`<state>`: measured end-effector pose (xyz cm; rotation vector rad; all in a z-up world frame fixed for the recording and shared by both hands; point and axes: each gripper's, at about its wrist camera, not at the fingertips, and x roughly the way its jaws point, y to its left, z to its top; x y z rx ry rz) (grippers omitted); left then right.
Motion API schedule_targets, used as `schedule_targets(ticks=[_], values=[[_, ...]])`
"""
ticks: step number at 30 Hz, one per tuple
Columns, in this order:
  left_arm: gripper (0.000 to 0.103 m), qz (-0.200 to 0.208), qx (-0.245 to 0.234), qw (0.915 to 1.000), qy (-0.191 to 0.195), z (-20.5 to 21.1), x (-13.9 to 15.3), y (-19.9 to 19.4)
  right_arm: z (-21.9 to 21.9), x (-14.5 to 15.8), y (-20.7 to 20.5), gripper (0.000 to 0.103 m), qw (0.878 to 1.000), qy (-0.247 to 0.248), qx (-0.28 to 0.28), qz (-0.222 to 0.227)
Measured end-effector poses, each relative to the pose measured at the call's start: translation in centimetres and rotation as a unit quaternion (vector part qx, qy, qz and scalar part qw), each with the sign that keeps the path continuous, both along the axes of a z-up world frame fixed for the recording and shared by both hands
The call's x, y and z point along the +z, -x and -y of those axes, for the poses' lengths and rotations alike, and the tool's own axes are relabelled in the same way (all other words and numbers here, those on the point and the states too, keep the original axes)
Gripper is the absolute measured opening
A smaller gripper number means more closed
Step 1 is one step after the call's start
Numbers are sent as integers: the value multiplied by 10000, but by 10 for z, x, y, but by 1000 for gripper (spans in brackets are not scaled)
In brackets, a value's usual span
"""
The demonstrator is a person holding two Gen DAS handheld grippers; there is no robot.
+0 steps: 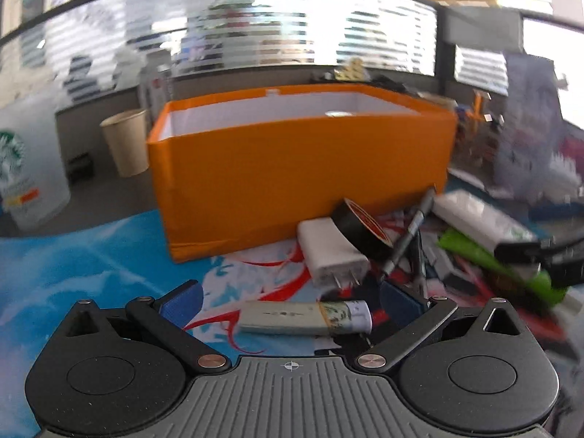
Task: Organize rigid objects
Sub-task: 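Grasp the cream USB stick with the left gripper while the right gripper grasps the white power bank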
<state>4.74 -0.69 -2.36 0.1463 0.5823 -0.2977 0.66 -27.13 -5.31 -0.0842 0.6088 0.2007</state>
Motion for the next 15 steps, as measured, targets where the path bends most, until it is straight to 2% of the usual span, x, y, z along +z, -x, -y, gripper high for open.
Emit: schedule_targets(ticks=[2, 5, 8, 9, 12, 15], values=[[103, -33, -87, 9999, -53, 2, -4, -2, 2, -2, -1, 90, 10000, -9, -15, -12], [103, -223, -133, 9994, 210, -3, -6, -8, 9, -7, -4, 87, 9998, -172, -48, -105], [103, -456, 11, 9984, 345, -8, -8, -14, 17, -11, -10, 73, 9974, -620, 14, -356], [103, -441, 54, 9984, 361, -9, -9, -14, 20, -12, -11, 65, 9956, -821, 45, -446], [102, -437, 19, 9986, 298, -9, -10, -12, 18, -10, -10, 53, 9956, -818, 125, -449], [98, -414, -116, 9990, 135, -2, -10, -10, 13, -11, -8, 53, 9970, -653, 161, -385]])
